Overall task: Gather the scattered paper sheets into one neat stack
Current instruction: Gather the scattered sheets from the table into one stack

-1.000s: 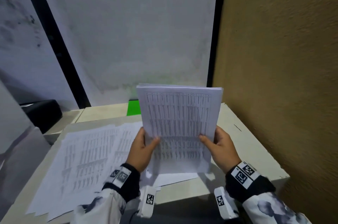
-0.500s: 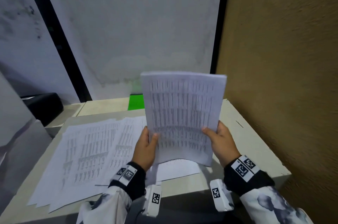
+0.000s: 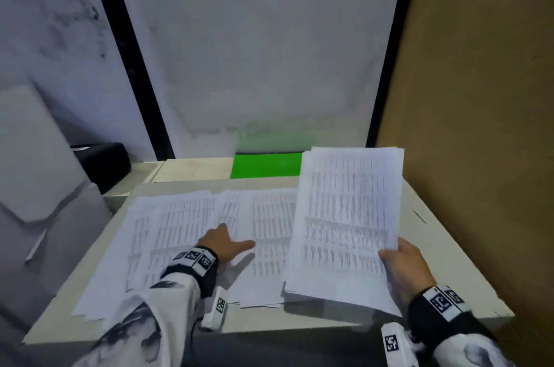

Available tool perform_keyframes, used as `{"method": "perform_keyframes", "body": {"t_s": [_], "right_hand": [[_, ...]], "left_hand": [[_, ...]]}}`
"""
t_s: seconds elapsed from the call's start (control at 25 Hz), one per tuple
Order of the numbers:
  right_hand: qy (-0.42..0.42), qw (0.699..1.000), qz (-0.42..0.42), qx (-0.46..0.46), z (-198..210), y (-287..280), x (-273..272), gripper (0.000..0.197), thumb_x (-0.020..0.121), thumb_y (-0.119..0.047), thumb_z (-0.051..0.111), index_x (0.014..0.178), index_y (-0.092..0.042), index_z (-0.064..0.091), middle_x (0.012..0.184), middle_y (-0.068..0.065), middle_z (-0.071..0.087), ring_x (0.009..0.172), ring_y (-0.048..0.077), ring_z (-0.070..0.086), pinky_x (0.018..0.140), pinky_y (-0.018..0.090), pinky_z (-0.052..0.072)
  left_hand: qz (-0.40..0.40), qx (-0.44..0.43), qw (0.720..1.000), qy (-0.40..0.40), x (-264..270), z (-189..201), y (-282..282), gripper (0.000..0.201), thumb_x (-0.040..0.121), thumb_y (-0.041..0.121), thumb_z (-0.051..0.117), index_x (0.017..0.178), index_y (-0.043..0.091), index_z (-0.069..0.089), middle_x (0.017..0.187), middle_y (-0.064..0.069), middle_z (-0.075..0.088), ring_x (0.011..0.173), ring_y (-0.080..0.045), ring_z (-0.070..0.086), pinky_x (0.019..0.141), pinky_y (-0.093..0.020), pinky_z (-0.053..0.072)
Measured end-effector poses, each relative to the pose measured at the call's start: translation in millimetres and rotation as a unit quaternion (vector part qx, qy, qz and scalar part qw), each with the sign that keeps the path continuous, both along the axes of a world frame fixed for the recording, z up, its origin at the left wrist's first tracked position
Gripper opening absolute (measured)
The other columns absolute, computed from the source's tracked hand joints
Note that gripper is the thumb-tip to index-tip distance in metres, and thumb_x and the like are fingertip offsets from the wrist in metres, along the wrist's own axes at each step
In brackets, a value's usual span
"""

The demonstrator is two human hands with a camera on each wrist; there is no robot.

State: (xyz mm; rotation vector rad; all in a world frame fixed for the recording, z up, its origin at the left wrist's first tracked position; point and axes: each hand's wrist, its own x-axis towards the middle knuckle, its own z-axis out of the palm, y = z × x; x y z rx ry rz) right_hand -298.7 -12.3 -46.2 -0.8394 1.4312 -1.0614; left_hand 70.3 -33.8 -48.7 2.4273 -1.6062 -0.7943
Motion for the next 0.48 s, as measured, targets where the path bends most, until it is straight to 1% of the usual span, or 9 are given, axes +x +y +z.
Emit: {"method": "perform_keyframes", "body": {"t_s": [0.04, 0.08, 0.16, 0.24, 0.32, 0.36, 0.4, 0.44, 0.48], "right_hand": [[0.025, 0.999, 0.021, 0.02, -4.3, 0.4, 3.9, 0.03, 0.094, 0.004, 0.049, 0.11, -0.008, 0.072, 0.097, 0.018, 0.081, 0.087, 0.039, 0.078, 0.083, 0.058, 0.061], [0.053, 0.997, 0.036, 0.037, -9.4, 0.3, 7.8, 0.032, 0.093, 0.006, 0.047, 0.11, -0.005, 0.072, 0.096, 0.019, 0.081, 0.087, 0.039, 0.078, 0.085, 0.057, 0.061], [0.099, 0.992, 0.065, 0.053, -18.4, -1.6, 15.6, 0.034, 0.092, 0.008, 0.042, 0.108, -0.002, 0.071, 0.095, 0.022, 0.079, 0.087, 0.04, 0.076, 0.086, 0.055, 0.061], [0.122, 0.988, 0.076, 0.061, -19.4, -3.5, 19.5, 0.034, 0.093, 0.008, 0.039, 0.107, -0.003, 0.069, 0.094, 0.021, 0.077, 0.087, 0.039, 0.075, 0.082, 0.049, 0.061], [0.119, 0.988, 0.077, 0.066, -18.4, -6.7, 18.7, 0.034, 0.094, 0.009, 0.038, 0.109, -0.003, 0.067, 0.097, 0.021, 0.076, 0.089, 0.038, 0.073, 0.077, 0.045, 0.061], [0.113, 0.988, 0.078, 0.067, -17.6, -6.8, 18.4, 0.035, 0.093, 0.01, 0.038, 0.11, -0.002, 0.066, 0.098, 0.02, 0.075, 0.09, 0.037, 0.073, 0.073, 0.042, 0.06], [0.105, 0.989, 0.078, 0.068, -16.2, -6.3, 18.9, 0.036, 0.093, 0.011, 0.037, 0.11, -0.002, 0.065, 0.099, 0.02, 0.075, 0.089, 0.036, 0.072, 0.067, 0.039, 0.059], [0.099, 0.99, 0.077, 0.07, -16.2, -6.1, 19.3, 0.036, 0.094, 0.012, 0.036, 0.11, -0.002, 0.065, 0.099, 0.02, 0.074, 0.088, 0.036, 0.072, 0.064, 0.036, 0.057], [0.095, 0.99, 0.076, 0.07, -17.0, -6.1, 19.5, 0.037, 0.094, 0.011, 0.035, 0.111, -0.002, 0.065, 0.099, 0.02, 0.075, 0.089, 0.037, 0.072, 0.064, 0.036, 0.057]], "left_hand": [[-0.015, 0.016, 0.999, -0.028, -10.9, -1.3, -2.1, 0.118, 0.069, 0.078, 0.067, 0.153, 0.005, 0.027, 0.152, -0.02, 0.046, 0.134, -0.038, 0.051, 0.109, -0.045, 0.046], [-0.028, 0.026, 0.998, -0.059, -24.4, -3.6, -4.1, 0.127, 0.066, 0.081, 0.065, 0.155, 0.004, 0.02, 0.155, -0.022, 0.041, 0.137, -0.04, 0.047, 0.111, -0.048, 0.044], [-0.041, 0.049, 0.993, -0.103, -50.7, -7.2, -7.3, 0.136, 0.066, 0.079, 0.067, 0.158, 0.003, 0.002, 0.161, -0.024, 0.026, 0.144, -0.043, 0.034, 0.116, -0.051, 0.038], [-0.033, 0.066, 0.991, -0.113, -68.2, -4.9, -12.5, 0.139, 0.066, 0.071, 0.073, 0.158, 0.004, -0.007, 0.162, -0.024, 0.019, 0.146, -0.044, 0.03, 0.116, -0.051, 0.036], [-0.006, 0.065, 0.996, -0.067, -72.9, -2.2, -18.8, 0.139, 0.066, 0.057, 0.081, 0.158, 0.006, -0.009, 0.162, -0.023, 0.02, 0.145, -0.042, 0.035, 0.113, -0.049, 0.042], [0.013, 0.059, 0.998, -0.029, -71.5, -3.8, -21.6, 0.135, 0.067, 0.046, 0.083, 0.158, 0.007, -0.008, 0.162, -0.022, 0.023, 0.142, -0.04, 0.04, 0.109, -0.047, 0.047], [0.032, 0.045, 0.998, 0.013, -69.2, -5.2, -23.8, 0.125, 0.069, 0.034, 0.081, 0.158, 0.007, -0.003, 0.159, -0.021, 0.03, 0.137, -0.038, 0.047, 0.104, -0.044, 0.052], [0.057, 0.02, 0.996, 0.065, -68.8, -4.8, -23.2, 0.11, 0.072, 0.024, 0.075, 0.157, 0.005, 0.008, 0.151, -0.02, 0.042, 0.126, -0.035, 0.056, 0.095, -0.042, 0.057], [0.088, -0.013, 0.987, 0.136, -68.5, -8.0, -22.9, 0.093, 0.073, 0.018, 0.068, 0.153, 0.004, 0.022, 0.139, -0.018, 0.054, 0.109, -0.032, 0.063, 0.084, -0.041, 0.06]]}}
